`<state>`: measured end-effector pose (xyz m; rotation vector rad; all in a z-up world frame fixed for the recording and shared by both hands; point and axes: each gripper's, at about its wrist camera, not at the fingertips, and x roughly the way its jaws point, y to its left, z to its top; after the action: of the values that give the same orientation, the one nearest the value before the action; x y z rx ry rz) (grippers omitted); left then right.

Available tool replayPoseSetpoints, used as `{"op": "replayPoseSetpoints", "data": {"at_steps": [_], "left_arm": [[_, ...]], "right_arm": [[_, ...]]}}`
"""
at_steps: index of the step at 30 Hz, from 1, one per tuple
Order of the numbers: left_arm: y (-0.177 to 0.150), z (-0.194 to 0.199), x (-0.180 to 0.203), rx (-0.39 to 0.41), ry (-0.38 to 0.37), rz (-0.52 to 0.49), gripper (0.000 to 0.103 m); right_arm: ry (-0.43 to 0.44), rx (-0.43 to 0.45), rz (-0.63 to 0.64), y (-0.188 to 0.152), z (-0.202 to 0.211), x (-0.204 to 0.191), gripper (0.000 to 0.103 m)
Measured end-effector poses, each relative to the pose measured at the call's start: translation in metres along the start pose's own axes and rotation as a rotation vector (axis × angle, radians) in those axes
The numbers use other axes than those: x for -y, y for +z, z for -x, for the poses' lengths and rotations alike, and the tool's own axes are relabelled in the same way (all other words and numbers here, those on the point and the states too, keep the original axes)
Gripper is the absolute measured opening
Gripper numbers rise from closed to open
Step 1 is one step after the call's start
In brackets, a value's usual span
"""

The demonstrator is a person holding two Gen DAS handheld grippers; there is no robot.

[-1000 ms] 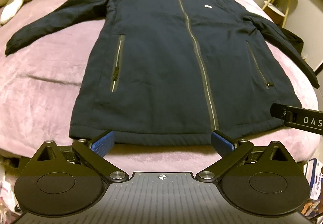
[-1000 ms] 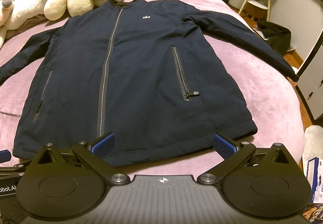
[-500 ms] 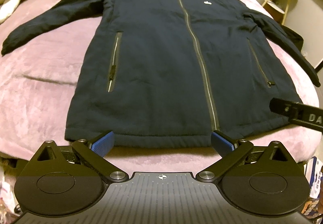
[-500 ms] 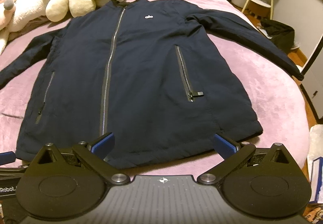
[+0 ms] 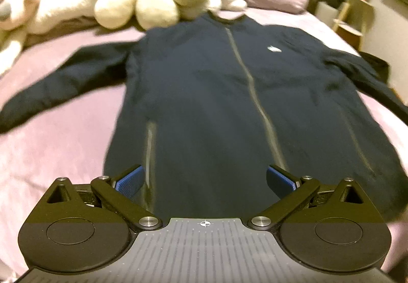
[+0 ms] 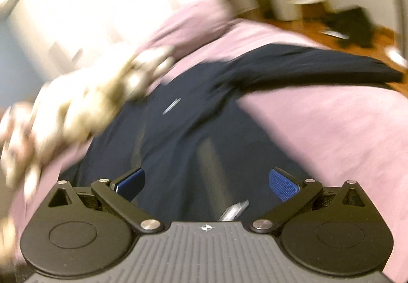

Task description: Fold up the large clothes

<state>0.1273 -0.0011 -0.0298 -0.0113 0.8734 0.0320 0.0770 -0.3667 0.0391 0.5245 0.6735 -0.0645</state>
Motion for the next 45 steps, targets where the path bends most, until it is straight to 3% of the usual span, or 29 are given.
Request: {"op": "replayPoseSetpoints", "data": {"at_steps": [4, 7, 8, 11, 13, 15, 17, 19, 21, 23, 25, 26, 28, 30, 34, 37, 39, 40, 43, 45], "left_arm": [[0.030, -0.043, 0.000, 0.008, 0.015, 0.021, 0.103], [0.046, -0.073, -0.002, 0.003, 0.008, 0.060, 0.103], [0.048, -0.079, -0.003, 0.006, 0.007, 0.070, 0.103], [0.054, -0.099, -0.006, -0.003, 0.023, 0.100, 0.103], [0.054, -0.109, -0.008, -0.026, 0.027, 0.112, 0.103], [0.053, -0.116, -0.013, -0.045, 0.029, 0.118, 0.103], [0.051, -0.121, -0.018, -0.057, 0.035, 0.122, 0.103], [0.050, -0.122, -0.025, -0.062, 0.053, 0.123, 0.103], [0.051, -0.118, -0.033, -0.045, 0.072, 0.107, 0.103], [0.054, -0.112, -0.039, -0.017, 0.081, 0.101, 0.103], [0.060, -0.105, -0.047, 0.013, 0.068, 0.117, 0.103], [0.063, -0.103, -0.049, 0.023, 0.057, 0.129, 0.103], [0.070, -0.099, -0.054, 0.039, 0.022, 0.163, 0.103], [0.077, -0.098, -0.059, 0.041, -0.044, 0.214, 0.103], [0.092, -0.105, -0.055, 0.037, -0.163, 0.239, 0.103], [0.104, -0.116, -0.043, 0.038, -0.224, 0.204, 0.103], [0.113, -0.126, -0.033, 0.039, -0.285, 0.202, 0.103], [0.117, -0.132, -0.027, 0.033, -0.314, 0.208, 0.103], [0.131, -0.154, -0.004, 0.012, -0.413, 0.225, 0.103], [0.138, -0.176, 0.013, -0.031, -0.469, 0.248, 0.103]], "right_arm": [[-0.011, 0.133, -0.405, 0.059, -0.029, 0.101, 0.102], [-0.060, 0.184, -0.673, 0.079, -0.055, 0.170, 0.088], [-0.076, 0.197, -0.737, 0.083, -0.063, 0.189, 0.076], [-0.156, 0.224, -0.861, 0.088, -0.084, 0.224, 0.050], [-0.228, 0.258, -0.889, 0.087, -0.101, 0.231, 0.045], [-0.229, 0.301, -0.927, 0.087, -0.114, 0.237, 0.040], [-0.209, 0.316, -0.982, 0.086, -0.124, 0.245, 0.023], [-0.195, 0.303, -1.003, 0.089, -0.128, 0.255, 0.015], [-0.259, 0.276, -0.909, 0.102, -0.125, 0.250, 0.012], [-0.372, 0.288, -0.710, 0.128, -0.111, 0.218, 0.010], [-0.456, 0.345, -0.379, 0.150, -0.104, 0.149, 0.010], [-0.452, 0.369, -0.194, 0.156, -0.105, 0.107, 0.010], [-0.351, 0.375, 0.111, 0.152, -0.114, 0.029, 0.011], [-0.218, 0.319, 0.354, 0.128, -0.134, -0.041, 0.012], [-0.095, 0.143, 0.746, 0.039, -0.196, -0.132, 0.016], [-0.123, -0.091, 0.869, -0.015, -0.251, -0.149, 0.024], [-0.159, -0.098, 0.887, -0.029, -0.258, -0.145, 0.027], [-0.143, -0.088, 0.884, -0.027, -0.252, -0.144, 0.036], [-0.025, -0.076, 0.772, -0.013, -0.217, -0.132, 0.092], [0.027, -0.028, 0.704, -0.003, -0.189, -0.123, 0.094]]}}
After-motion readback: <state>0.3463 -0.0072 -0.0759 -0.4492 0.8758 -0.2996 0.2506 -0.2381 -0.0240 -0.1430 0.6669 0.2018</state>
